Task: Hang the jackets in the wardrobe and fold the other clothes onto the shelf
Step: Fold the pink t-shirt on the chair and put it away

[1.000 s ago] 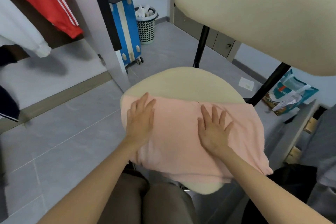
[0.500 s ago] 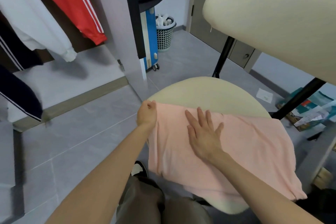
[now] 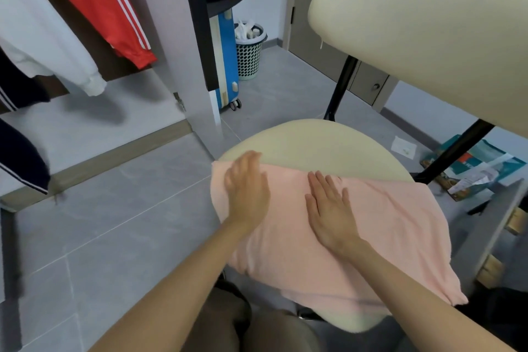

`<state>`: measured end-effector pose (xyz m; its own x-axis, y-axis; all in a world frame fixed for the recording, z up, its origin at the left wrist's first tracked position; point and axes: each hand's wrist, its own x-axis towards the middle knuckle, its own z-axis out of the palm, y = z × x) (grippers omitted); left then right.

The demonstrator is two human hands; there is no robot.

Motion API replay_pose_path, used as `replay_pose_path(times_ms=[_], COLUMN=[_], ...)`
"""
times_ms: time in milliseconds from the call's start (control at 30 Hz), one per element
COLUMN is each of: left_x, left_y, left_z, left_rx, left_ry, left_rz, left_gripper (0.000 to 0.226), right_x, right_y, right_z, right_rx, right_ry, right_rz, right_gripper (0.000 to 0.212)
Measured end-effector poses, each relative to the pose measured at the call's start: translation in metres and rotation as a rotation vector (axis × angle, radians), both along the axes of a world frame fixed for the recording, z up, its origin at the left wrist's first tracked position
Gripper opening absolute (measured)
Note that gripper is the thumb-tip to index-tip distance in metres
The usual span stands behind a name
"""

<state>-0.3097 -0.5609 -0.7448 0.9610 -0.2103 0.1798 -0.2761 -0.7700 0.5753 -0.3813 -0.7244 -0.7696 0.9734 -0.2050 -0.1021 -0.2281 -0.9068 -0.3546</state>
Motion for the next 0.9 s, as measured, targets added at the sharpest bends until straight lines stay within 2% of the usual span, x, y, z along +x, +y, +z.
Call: replay_pose_path(times_ms=[100,200,300,433,533,600,633,733,833,900], left_x=[-0.03,-0.048,-0.05,-0.047,-0.048,-0.048,-0.048,-0.045,-0.044,-0.043], left_y=[-0.042,-0.07,-0.084,-0.097,-0.1,-0.099,-0.099,-0.102,-0.103,-0.102], left_z=[-0.012,-0.024,-0.026,-0.028,-0.032,-0.036,-0.037,-0.04,-0.043,-0.045], left_rx=[0.242,0.403,0.449,0.489,0.492,0.481,0.476,0.475,0.482,0.479], left_ry=[0.096,0.191,0.212,0.208,0.169,0.123,0.111,0.112,0.106,0.104], left_rz=[-0.281,-0.323,-0.234,-0.228,-0.227,-0.216,-0.213,-0.203,-0.189,-0.175], left_gripper=[0.05,0.05,0.049,0.05,0.05,0.051,0.052,0.052,0.052,0.052], right_x=[-0.009,-0.027,-0.046,-0.059,-0.061,-0.061,-0.061,-0.064,-0.065,-0.069], right_y=[-0.027,-0.068,-0.104,-0.139,-0.155,-0.158,-0.159,-0.164,-0.171,-0.178], right_z=[-0.002,-0.003,0.001,0.007,0.005,0.004,0.003,0.001,-0.001,0.001], right_rx=[-0.001,-0.059,-0.033,-0.066,0.213,0.421,0.448,0.319,0.296,0.267], right_ry=[0.013,0.109,0.156,0.032,0.048,0.016,0.006,-0.025,-0.138,-0.233], right_rz=[-0.05,-0.174,-0.286,-0.498,-0.727,-0.793,-0.81,-0.804,-0.713,-0.713], right_gripper=[0.05,0.047,0.047,0.046,0.052,0.054,0.053,0.043,0.025,0.026])
